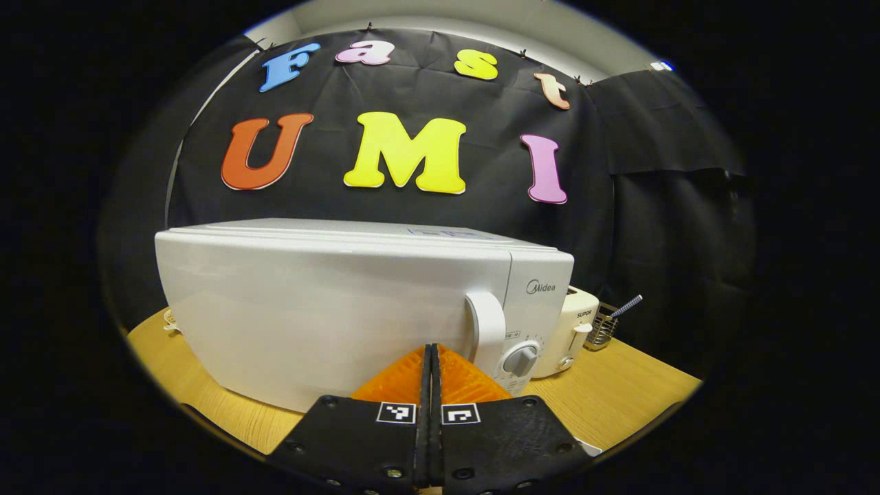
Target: Open the microwave oven with the left hand, put the food in, and close the microwave oven.
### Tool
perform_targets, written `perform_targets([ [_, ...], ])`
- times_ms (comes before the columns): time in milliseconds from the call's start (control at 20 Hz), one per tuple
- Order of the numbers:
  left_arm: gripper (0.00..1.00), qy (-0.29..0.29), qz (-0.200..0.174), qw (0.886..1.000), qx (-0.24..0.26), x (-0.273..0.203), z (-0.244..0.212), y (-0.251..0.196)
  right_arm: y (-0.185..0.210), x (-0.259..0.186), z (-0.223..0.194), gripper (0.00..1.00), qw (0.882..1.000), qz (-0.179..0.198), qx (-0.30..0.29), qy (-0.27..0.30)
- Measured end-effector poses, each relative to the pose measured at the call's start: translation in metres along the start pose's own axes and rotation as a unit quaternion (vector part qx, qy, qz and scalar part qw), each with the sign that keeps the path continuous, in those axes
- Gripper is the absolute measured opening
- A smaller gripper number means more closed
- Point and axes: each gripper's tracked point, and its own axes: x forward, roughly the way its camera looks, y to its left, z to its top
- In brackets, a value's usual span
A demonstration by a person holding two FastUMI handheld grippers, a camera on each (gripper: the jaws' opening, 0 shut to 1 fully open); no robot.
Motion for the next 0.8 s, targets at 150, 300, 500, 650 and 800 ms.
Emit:
perform_targets([
  [150, 0.00, -0.023, 0.006, 1.000, -0.003, -0.031, 0.024, 0.002, 0.004, -0.015, 0.003, 1.00, 1.000, -0.011, -0.004, 0.001],
  [300, 0.14, -0.035, 0.016, 0.999, 0.001, -0.079, 0.049, 0.007, 0.014, -0.030, 0.005, 1.00, 1.000, -0.011, -0.001, 0.003],
  [500, 0.44, -0.035, 0.017, 0.999, 0.028, -0.132, 0.064, 0.005, 0.021, -0.044, 0.010, 1.00, 1.000, -0.014, 0.001, -0.002],
  [650, 0.76, -0.048, 0.027, 0.998, 0.044, -0.174, 0.080, 0.006, 0.025, -0.054, 0.013, 1.00, 1.000, -0.019, 0.005, 0.003],
  [800, 0.96, -0.060, 0.077, 0.995, 0.034, -0.218, 0.096, 0.023, 0.028, -0.062, 0.016, 1.00, 1.000, -0.025, 0.005, 0.007],
])
